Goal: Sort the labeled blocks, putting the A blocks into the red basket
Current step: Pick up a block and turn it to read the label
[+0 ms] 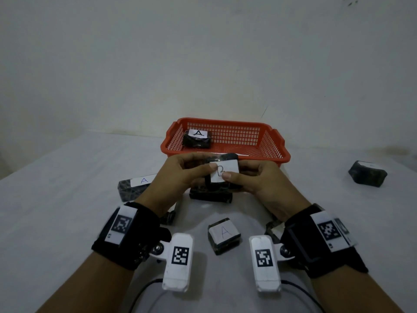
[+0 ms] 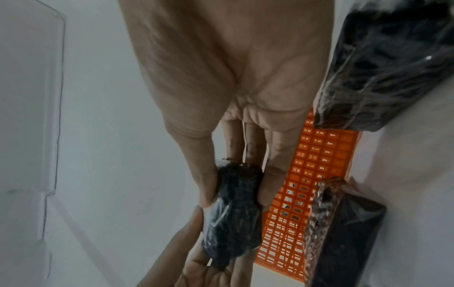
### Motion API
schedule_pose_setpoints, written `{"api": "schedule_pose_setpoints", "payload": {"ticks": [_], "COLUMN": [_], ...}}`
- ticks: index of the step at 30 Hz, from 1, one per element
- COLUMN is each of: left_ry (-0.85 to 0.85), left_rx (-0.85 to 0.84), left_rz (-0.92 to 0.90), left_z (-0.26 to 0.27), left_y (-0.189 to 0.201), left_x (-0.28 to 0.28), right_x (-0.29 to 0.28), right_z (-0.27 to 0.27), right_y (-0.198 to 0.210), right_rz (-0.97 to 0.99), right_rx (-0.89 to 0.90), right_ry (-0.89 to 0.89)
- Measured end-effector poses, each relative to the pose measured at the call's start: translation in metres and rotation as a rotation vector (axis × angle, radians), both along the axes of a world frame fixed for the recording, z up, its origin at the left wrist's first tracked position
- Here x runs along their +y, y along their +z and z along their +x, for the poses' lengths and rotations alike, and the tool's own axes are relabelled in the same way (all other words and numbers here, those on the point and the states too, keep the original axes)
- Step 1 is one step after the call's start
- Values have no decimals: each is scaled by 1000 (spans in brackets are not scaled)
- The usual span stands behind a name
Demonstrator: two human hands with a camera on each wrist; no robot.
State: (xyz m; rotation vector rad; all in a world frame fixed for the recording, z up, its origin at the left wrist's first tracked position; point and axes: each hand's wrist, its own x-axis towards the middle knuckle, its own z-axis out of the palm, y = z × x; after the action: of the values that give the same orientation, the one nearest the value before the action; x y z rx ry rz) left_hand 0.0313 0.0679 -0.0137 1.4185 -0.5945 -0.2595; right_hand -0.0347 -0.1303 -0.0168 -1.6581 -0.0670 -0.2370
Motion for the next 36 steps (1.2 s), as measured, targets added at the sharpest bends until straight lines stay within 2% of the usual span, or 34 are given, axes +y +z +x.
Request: {"api": "schedule_pose_setpoints", "payload": {"ticks": [6, 11, 19, 22, 26, 30, 33, 36], "left_ry": [17, 8, 49, 33, -105, 5, 52, 29], "left_rx": [-17, -86, -69, -76, -28, -170, -187, -164], "left_rz": [-4, 71, 11, 29, 62, 142, 112, 128], "left_z": [1, 1, 7, 6, 0, -4, -3, -3], "left_y": [2, 3, -3, -2, 0, 0, 0, 1], "left_x": [4, 4, 3, 3, 2, -1, 1, 2], "right_x": [-3, -4, -1, -1, -8, -9, -5, -5], "right_z": [3, 0, 3, 3, 5, 6, 5, 5], "right_y": [0, 4, 4, 3, -1, -4, -1, -1], "right_rz": [-4, 2, 167, 215, 144, 68, 101, 67], "right_rx": [-31, -54, 86, 65, -9, -44, -36, -57], "right_ry": [-9, 2, 70, 91, 89, 81, 122, 64]}}
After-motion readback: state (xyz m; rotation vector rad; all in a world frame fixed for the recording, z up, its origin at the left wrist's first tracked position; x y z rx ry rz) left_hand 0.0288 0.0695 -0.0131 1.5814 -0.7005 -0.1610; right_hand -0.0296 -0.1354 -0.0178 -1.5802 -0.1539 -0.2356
